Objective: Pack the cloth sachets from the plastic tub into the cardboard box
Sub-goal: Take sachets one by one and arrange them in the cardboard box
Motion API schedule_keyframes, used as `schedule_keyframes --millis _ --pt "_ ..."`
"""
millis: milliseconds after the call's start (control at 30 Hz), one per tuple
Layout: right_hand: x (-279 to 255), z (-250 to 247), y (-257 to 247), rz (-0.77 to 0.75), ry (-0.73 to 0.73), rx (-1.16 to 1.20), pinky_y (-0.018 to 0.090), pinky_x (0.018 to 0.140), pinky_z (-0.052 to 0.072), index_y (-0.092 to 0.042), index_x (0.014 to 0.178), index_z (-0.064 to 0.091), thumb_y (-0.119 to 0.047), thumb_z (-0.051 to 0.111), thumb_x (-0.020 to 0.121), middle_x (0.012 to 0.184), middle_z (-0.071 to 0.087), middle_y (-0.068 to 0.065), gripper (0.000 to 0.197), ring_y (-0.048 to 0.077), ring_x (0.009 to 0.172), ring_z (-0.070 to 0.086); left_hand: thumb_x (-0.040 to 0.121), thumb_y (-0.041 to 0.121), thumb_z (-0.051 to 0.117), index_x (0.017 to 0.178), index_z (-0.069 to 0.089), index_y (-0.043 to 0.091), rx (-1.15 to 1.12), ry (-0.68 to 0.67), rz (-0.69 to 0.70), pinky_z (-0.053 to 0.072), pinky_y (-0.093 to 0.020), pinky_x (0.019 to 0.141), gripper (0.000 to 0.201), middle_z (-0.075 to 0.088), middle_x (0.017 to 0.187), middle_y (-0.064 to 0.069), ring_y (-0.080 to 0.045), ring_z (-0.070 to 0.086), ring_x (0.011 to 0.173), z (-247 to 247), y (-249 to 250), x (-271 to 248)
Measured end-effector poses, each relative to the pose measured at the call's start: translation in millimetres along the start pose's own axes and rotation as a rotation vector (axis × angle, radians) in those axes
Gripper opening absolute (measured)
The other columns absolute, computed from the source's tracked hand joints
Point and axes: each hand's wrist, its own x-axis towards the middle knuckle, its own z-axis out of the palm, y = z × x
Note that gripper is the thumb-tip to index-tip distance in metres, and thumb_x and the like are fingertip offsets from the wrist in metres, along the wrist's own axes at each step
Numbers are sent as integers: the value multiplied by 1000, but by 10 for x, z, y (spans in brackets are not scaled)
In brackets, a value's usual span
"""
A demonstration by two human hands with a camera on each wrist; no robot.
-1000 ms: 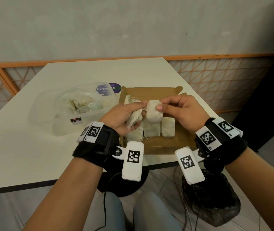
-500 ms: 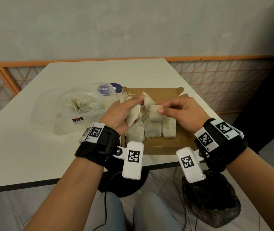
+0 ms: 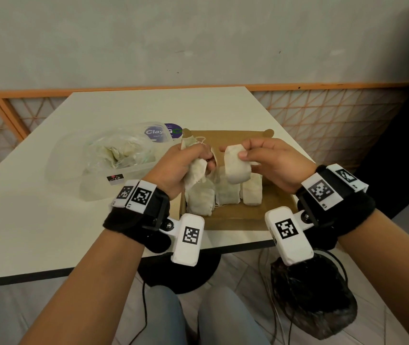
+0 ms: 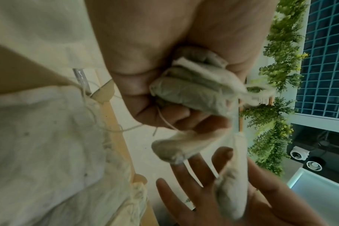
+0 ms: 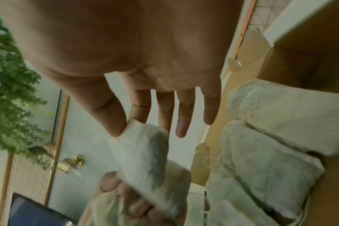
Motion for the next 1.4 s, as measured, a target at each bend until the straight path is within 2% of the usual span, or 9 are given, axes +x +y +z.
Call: schedule_keyframes --millis 100,233,433,667,733,833,1067,1200,1400 --pt "18 -3 -20 4 -96 -112 30 96 48 -13 78 64 -12 63 78 119 64 12 2 25 110 61 65 10 54 51 60 14 45 -31 -65 40 -15 42 16 53 47 -2 -10 50 42 13 36 2" --pt "62 8 -34 1 -33 -219 32 95 49 -9 89 69 -9 65 82 99 69 14 8 24 94 65 71 10 58 59 58 11 98 -87 -81 40 -15 42 12 55 49 0 -9 53 44 29 70 41" --pt "97 26 12 -17 138 -190 24 76 49 -13 74 67 -8 70 78 75 67 0 7 11 72 61 95 12 52 79 62 9 4 130 39 50 -22 55 19 68 70 1 -10 63 64 -47 37 132" --pt "114 -54 121 -42 219 -158 24 76 52 -15 74 67 -4 69 78 72 68 -3 12 10 72 63 91 4 56 82 66 16 24 417 280 52 -21 64 18 69 80 5 -8 63 71 -244 161 148" --pt "131 -23 102 -62 211 -88 17 64 52 -13 77 66 1 67 79 65 69 -6 14 5 63 64 85 13 66 84 70 15 226 314 177 49 -22 62 4 68 82 -2 -9 61 67 -208 112 123" --pt "163 34 64 -96 224 -10 17 63 54 -9 79 65 5 65 79 63 70 -5 13 5 60 65 80 34 70 92 71 9 361 108 -29 46 -19 61 28 67 75 0 -8 59 64 -106 0 86" --pt "184 86 78 -91 284 2 32 78 55 -2 80 64 5 67 77 78 67 11 8 21 75 63 81 11 71 71 64 13 151 171 -13 42 -23 52 12 59 58 2 -12 54 52 -2 -136 71" --pt "133 84 62 -82 306 -25 41 87 52 -5 79 65 -3 67 80 83 64 14 2 28 84 60 82 14 69 88 69 10 22 122 -55 47 -22 60 7 66 73 -2 -12 61 63 -19 -131 61" --pt "104 127 49 -113 260 -75 18 70 53 -9 88 66 -5 66 82 83 64 8 8 8 71 62 80 12 71 80 63 11 24 167 -49 50 -19 55 8 66 68 0 -10 62 60 25 -191 60"
